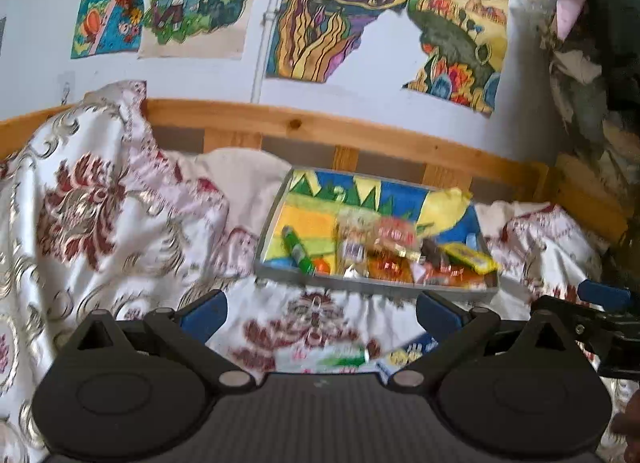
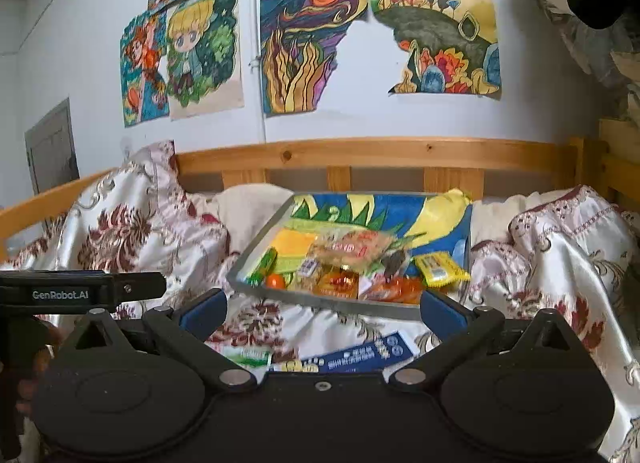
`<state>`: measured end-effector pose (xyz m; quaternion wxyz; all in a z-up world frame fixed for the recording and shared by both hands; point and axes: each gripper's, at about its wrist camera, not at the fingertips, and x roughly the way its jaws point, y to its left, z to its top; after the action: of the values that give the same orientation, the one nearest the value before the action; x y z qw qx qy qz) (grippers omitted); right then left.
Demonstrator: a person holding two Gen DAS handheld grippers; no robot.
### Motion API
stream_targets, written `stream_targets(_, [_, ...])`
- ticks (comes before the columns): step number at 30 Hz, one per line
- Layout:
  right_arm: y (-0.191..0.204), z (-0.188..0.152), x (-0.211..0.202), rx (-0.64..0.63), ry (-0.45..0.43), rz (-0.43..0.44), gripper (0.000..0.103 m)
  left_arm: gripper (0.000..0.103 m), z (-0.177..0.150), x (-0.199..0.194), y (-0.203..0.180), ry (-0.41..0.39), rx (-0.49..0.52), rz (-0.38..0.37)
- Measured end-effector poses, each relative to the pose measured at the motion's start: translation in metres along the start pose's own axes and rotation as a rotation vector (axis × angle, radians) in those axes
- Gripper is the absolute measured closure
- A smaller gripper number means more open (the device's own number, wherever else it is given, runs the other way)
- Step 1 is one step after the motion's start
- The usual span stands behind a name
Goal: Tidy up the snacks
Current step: 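Withdraw both open grippers from the tray back over the bed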
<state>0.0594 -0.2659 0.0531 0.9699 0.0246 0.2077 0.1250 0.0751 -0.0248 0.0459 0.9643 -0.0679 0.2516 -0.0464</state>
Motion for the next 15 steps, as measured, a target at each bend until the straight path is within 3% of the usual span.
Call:
stream_targets(8, [0.009, -0.026, 0.002, 0.011, 0.072, -0.038, 0.001, 0.001, -0.025, -0.002, 0.005, 0.087, -0.002, 0.011])
stream_targets(15, [0.011, -0.044, 0.01, 0.019, 0.176, -0.047, 0.001, 0.001, -0.046, 0.016, 0.008, 0.26, 0.018, 0.041])
